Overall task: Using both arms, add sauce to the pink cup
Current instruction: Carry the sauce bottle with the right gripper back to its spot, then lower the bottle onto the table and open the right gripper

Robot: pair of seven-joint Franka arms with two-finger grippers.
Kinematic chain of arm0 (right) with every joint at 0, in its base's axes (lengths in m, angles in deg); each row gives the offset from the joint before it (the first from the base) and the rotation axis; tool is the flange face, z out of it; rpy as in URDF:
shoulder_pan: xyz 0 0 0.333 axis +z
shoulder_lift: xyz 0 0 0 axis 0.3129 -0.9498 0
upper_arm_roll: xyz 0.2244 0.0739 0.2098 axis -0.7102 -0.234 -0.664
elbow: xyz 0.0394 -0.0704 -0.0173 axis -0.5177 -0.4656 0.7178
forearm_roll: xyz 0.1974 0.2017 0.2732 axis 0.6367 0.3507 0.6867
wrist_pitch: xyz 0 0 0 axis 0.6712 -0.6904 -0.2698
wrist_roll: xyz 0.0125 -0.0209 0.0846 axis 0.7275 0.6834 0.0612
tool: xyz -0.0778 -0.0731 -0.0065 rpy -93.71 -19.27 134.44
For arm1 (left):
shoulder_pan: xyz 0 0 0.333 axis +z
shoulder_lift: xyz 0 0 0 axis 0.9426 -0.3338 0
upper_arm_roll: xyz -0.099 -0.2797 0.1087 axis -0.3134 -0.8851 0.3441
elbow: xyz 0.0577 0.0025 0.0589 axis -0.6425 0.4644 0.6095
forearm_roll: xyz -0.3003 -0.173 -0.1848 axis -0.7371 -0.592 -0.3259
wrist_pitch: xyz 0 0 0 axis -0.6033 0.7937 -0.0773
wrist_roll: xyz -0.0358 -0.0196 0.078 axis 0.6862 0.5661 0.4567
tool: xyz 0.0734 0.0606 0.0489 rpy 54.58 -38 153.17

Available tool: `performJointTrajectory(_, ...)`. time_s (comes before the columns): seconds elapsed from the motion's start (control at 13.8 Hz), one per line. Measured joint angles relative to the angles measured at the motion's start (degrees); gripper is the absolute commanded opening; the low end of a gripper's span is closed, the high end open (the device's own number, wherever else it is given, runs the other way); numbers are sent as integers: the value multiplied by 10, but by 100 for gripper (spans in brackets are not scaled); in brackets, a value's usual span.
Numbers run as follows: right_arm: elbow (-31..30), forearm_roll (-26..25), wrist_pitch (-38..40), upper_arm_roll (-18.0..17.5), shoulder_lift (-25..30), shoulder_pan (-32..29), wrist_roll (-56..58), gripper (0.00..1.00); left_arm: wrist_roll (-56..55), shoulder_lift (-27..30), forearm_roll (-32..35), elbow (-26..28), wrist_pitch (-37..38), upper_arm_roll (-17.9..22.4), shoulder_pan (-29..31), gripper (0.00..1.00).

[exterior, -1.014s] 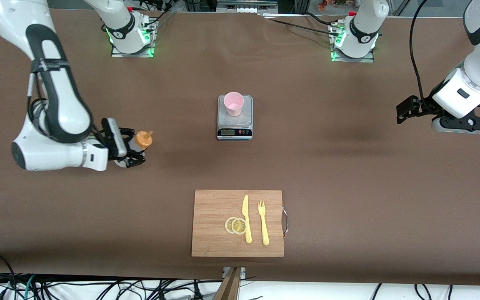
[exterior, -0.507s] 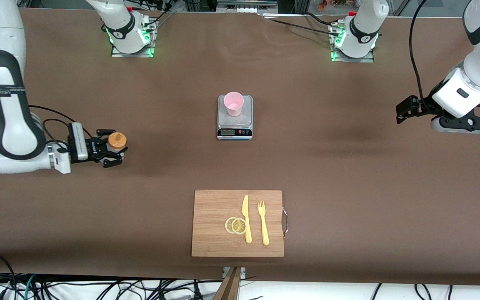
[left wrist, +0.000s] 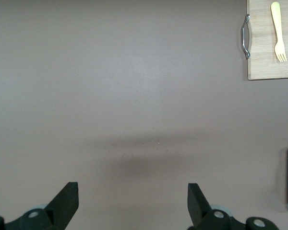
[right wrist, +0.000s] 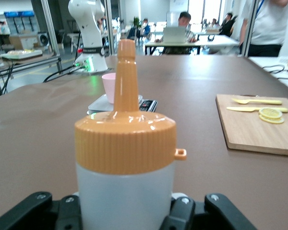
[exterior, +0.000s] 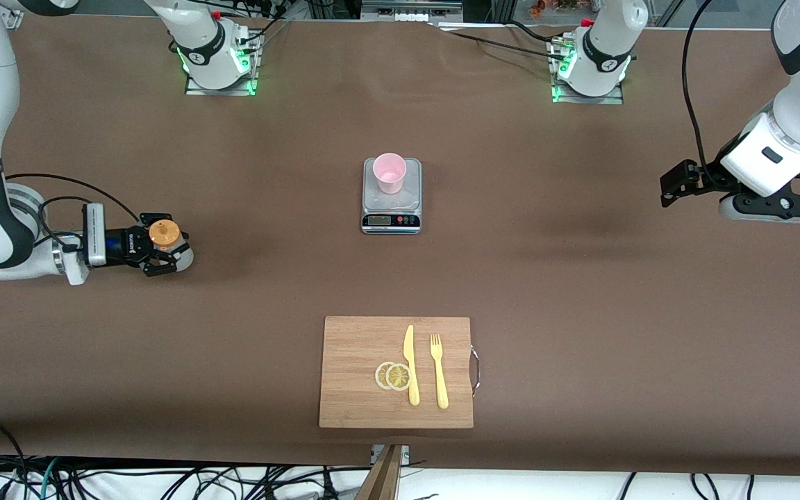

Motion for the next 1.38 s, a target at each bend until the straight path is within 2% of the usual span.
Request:
performJointTrajectory(0.36,0,34,27,0,-33,-20,43,0,0,-1,0,0,0,0,0,100)
performJointTrajectory(1.16,0,81,42,0,-91,-24,93,0,0,-2,0,0,0,0,0,100)
performJointTrajectory(1.23,0,83,44,0,-95,-24,95,6,0,-2,0,0,0,0,0,100)
performJointTrajectory(1.3,0,85,45,-1,-97,-24,96,42,0,-2,0,0,0,0,0,100)
performJointTrajectory(1.38,0,86,45,-1,-99,-24,96,96,0,-2,0,0,0,0,0,100)
